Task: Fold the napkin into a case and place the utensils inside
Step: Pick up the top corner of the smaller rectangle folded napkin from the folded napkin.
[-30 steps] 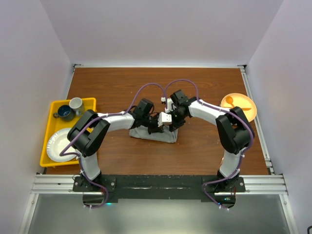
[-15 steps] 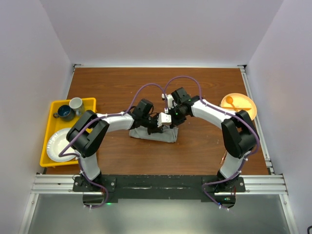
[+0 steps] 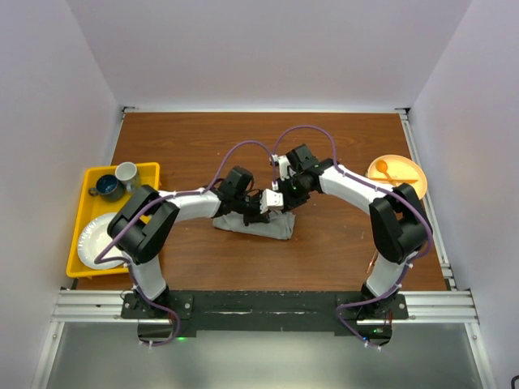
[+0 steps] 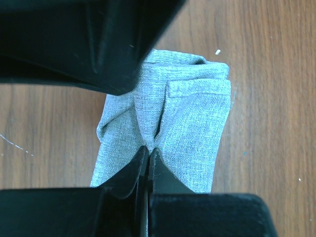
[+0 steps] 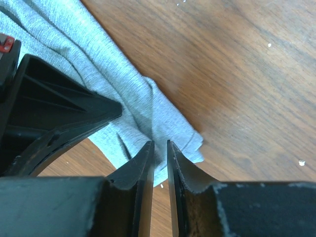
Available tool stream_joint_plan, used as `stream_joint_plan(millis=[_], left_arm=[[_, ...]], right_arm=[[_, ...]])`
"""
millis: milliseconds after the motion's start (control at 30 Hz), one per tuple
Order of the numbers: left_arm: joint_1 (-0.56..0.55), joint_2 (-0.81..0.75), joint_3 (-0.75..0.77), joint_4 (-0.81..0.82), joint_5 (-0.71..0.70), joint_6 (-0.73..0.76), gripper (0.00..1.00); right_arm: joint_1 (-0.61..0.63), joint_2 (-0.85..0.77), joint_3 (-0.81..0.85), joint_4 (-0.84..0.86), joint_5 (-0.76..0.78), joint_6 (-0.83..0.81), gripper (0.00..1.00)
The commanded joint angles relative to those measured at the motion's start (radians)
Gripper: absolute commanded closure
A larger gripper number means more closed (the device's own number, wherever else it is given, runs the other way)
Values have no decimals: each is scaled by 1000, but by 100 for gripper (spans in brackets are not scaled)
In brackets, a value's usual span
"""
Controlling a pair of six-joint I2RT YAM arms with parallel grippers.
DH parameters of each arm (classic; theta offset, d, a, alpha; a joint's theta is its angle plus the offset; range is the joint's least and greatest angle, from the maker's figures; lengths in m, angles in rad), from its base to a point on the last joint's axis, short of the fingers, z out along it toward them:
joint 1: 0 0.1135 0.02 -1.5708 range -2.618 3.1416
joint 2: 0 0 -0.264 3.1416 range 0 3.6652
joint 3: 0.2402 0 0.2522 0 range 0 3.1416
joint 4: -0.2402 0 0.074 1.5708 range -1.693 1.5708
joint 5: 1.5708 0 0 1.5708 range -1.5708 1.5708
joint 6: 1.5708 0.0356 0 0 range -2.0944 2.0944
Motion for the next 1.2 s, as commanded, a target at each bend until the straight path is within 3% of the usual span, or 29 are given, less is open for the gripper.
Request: stream_joint_plan(millis=[0,367,700,800,900,1167], left_arm=[[-4,-46,-24,9,7,30,100],[-32,-87,-86,95,-41,52,100],[-47,-92,-103,118,-68,55,100],[-47,-87,-99,120,-72,42,100],[-47,-84,-101,123,-73,36,100],[-47,-87,-110,132,-76,26,100]], right_arm=[[-10,-53,38,24,-29,15,79],[-4,-16,32,12,-61,-20,92],[28,3,9,-34,-102,-62,94],[42,-8,3,-48,-106,-70,91],[51,-16,-2,-55,-107,-70,79],[73,12,-28,-19,16,-28,66]])
